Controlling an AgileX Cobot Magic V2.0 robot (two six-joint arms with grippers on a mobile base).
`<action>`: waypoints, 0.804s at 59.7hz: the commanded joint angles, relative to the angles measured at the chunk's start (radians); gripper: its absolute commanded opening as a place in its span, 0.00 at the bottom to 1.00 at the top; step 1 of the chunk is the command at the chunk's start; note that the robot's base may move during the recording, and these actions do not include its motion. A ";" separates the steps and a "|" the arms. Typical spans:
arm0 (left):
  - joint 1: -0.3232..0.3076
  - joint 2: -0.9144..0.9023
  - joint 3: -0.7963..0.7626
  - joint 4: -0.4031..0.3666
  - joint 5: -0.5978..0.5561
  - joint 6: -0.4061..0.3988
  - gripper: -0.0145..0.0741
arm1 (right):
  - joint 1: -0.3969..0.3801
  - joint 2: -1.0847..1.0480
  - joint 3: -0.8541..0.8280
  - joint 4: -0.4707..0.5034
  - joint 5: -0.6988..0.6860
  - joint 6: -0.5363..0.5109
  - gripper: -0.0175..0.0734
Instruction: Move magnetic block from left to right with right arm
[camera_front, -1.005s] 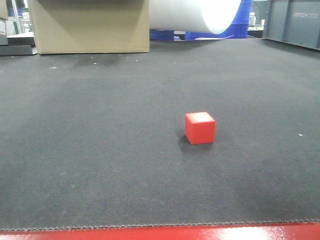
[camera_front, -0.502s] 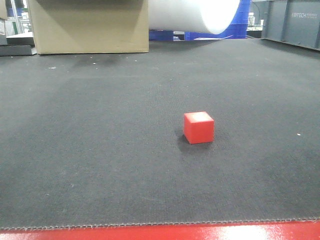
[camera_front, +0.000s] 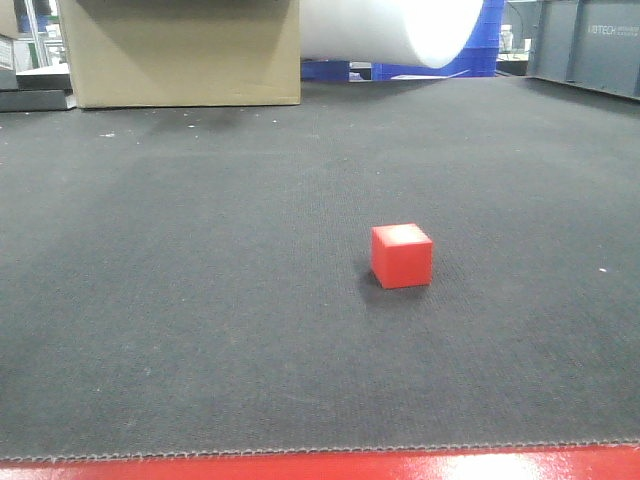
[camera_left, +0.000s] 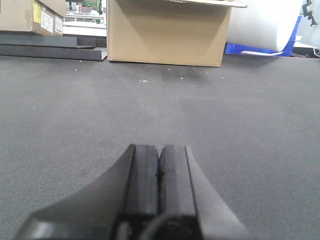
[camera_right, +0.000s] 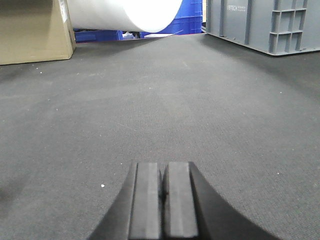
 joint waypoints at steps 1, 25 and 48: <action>-0.003 -0.014 0.010 0.000 -0.090 -0.004 0.03 | -0.005 -0.021 -0.005 0.003 -0.094 -0.005 0.24; -0.003 -0.014 0.010 0.000 -0.090 -0.004 0.03 | -0.005 -0.021 -0.005 0.003 -0.094 -0.005 0.24; -0.003 -0.014 0.010 0.000 -0.090 -0.004 0.03 | -0.005 -0.021 -0.005 0.003 -0.094 -0.005 0.24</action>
